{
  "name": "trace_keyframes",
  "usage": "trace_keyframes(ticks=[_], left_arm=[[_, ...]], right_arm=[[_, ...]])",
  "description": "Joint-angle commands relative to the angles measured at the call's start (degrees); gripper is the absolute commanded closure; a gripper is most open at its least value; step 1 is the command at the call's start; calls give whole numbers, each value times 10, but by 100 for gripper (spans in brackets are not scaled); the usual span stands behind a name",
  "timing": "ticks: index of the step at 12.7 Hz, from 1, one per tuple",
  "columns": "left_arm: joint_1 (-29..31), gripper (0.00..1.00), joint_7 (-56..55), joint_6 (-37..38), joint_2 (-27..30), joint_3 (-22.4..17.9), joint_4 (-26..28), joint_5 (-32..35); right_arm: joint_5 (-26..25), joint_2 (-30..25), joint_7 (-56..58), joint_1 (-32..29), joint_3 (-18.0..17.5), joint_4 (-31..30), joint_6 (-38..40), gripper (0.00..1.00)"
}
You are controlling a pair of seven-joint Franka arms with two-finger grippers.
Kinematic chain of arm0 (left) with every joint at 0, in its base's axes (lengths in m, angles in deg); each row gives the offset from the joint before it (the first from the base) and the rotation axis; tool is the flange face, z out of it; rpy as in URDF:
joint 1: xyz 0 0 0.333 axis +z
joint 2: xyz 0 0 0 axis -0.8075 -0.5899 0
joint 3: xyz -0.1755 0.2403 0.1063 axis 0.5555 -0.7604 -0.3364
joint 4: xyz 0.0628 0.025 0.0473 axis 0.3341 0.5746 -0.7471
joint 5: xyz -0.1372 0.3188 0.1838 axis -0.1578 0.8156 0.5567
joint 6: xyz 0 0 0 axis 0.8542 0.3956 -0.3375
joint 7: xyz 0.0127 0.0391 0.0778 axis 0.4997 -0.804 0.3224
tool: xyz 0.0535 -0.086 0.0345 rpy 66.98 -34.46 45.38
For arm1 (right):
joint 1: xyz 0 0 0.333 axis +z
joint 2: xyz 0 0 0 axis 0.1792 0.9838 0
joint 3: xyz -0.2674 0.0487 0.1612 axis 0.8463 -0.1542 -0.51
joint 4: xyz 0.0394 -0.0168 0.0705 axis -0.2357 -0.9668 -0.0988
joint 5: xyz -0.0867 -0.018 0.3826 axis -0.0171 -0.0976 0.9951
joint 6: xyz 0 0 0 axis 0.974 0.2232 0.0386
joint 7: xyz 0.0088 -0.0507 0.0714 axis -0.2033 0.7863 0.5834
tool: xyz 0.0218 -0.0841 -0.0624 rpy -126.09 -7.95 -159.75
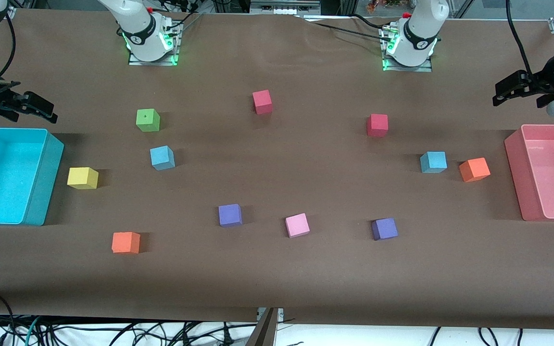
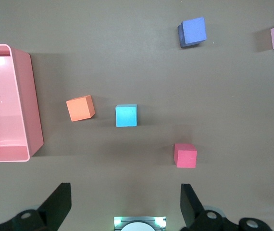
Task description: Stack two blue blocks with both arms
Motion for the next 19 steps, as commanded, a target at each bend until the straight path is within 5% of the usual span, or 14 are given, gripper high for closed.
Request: trace_keyframes(ticks=[1,19], left_arm=[[-3,0,5,14,-9,-2,-19,14],[-3,0,5,23,-9,-2,-20,14]], right_arm=[[-7,-10,-8,4,1,-2,-1,0],[-7,-6,-7,6,-3,-1,13,0]])
